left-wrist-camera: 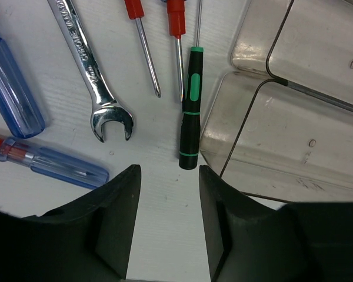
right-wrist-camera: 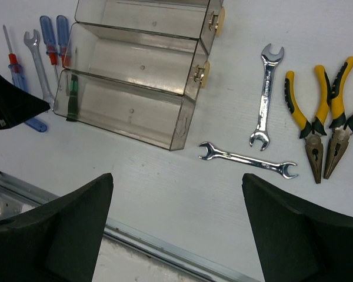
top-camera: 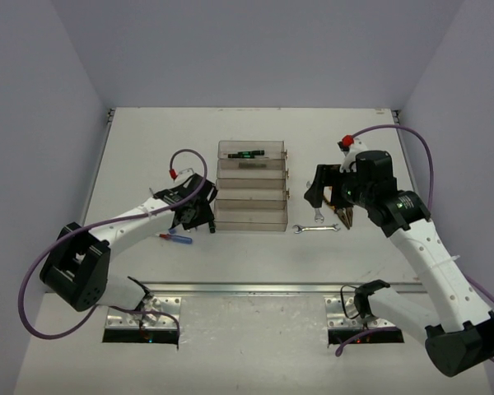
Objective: Sort the tools into containers
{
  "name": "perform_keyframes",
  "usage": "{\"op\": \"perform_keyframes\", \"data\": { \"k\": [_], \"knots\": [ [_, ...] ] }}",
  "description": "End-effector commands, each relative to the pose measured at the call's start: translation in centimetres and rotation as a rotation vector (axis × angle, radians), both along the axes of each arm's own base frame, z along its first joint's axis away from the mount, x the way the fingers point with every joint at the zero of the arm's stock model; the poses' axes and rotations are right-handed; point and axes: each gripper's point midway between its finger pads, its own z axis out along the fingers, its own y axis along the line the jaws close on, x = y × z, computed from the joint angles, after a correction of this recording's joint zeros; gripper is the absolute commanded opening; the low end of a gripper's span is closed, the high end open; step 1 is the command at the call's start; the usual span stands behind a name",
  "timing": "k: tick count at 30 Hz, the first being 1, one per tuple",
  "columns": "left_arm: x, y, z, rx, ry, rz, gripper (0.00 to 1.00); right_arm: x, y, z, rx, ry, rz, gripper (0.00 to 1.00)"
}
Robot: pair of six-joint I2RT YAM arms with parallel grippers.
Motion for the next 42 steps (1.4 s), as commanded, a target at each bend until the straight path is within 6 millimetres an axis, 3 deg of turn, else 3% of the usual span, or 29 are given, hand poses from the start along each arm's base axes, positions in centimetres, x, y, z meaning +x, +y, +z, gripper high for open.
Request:
{"op": "perform_keyframes", "data": {
  "k": [1, 13, 23, 34, 42],
  "knots": [
    [1.3, -0.7, 0.1, -0.047, -0.047, 0.026, 0.42, 0.6, 0.4, 0.7, 0.013, -0.032, 0.023, 0.89],
    [3.0, 0.1, -2.8, -0.047, -0.011, 0.074, 0.36, 0.7, 0.7, 0.4, 0.015, -0.021, 0.032, 0.89],
    [4.1, -0.9, -3.9, -0.126, -0.019, 0.077, 0.37, 0.8, 1.0, 0.2, 0.022, -0.007, 0.043, 0.89],
    [3.6, 0.3, -6.3, -0.054, 0.044, 0.099, 0.34, 0.7, 1.0, 0.2, 0.024, -0.01, 0.047, 0.89],
    [3.0, 1.4, -6.5, 0.011, 0.065, 0.089, 0.09, 0.7, 1.2, 0.4, 0.034, -0.014, 0.052, 0.89]
  ]
}}
